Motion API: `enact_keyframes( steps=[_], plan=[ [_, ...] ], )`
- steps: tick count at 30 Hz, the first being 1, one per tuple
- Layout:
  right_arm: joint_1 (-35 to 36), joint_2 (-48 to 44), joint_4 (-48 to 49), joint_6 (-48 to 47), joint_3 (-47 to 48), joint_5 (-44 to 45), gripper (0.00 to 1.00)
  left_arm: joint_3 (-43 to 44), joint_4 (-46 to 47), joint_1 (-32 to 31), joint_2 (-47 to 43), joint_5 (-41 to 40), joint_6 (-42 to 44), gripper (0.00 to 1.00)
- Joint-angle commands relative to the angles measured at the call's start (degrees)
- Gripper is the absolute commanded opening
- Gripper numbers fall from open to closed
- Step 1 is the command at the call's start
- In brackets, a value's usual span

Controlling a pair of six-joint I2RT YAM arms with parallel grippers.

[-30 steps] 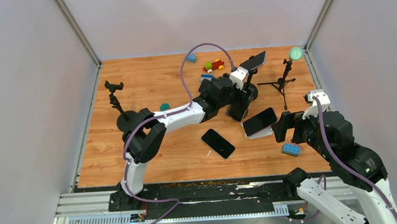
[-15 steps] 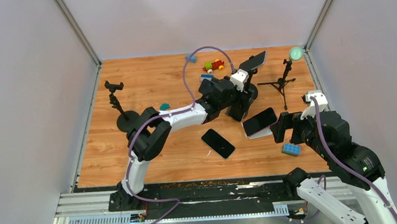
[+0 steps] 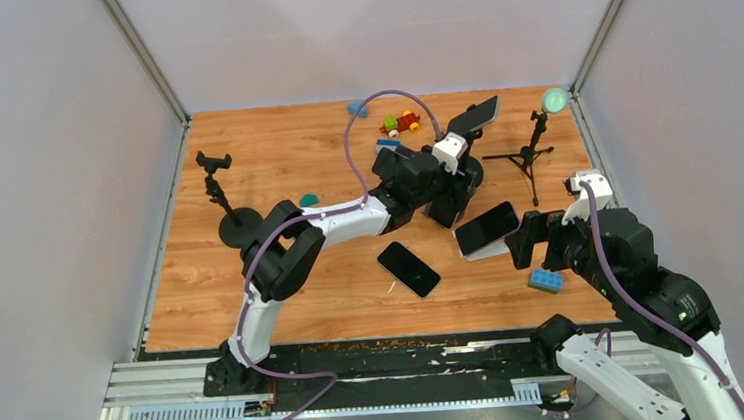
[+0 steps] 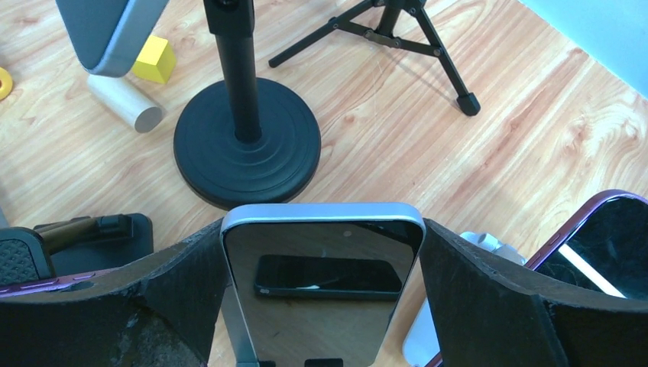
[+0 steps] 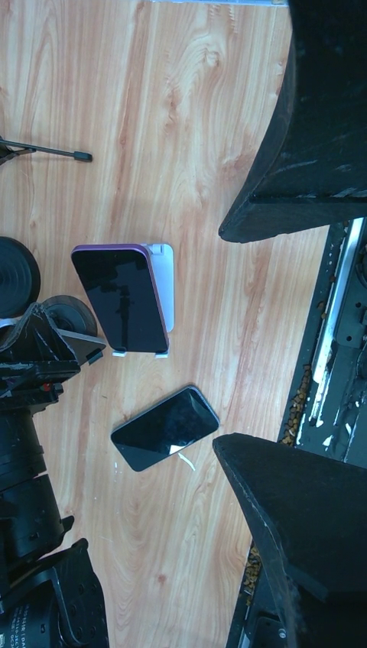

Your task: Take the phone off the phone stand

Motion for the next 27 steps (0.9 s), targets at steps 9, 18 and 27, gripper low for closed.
enact_keyframes(
  steps=[9, 18, 27],
  plan=[
    [-0.25, 0.66, 0.03, 0.55, -0.51, -0.75, 0.97, -0.2, 1.54, -0.04, 0.98, 0.24, 0.15, 0.63],
    [-0.21, 0.54, -0.36, 0.53, -0.55, -0.86, 0.97, 0.25, 1.17, -0.05, 0.18, 2.09, 0.19, 0.0],
    [-0.26, 0.37, -0.41, 0.64, -0.83, -0.98, 0.97, 1.02, 0.22, -0.07, -3.22, 3.55, 0.08, 0.0]
  ],
)
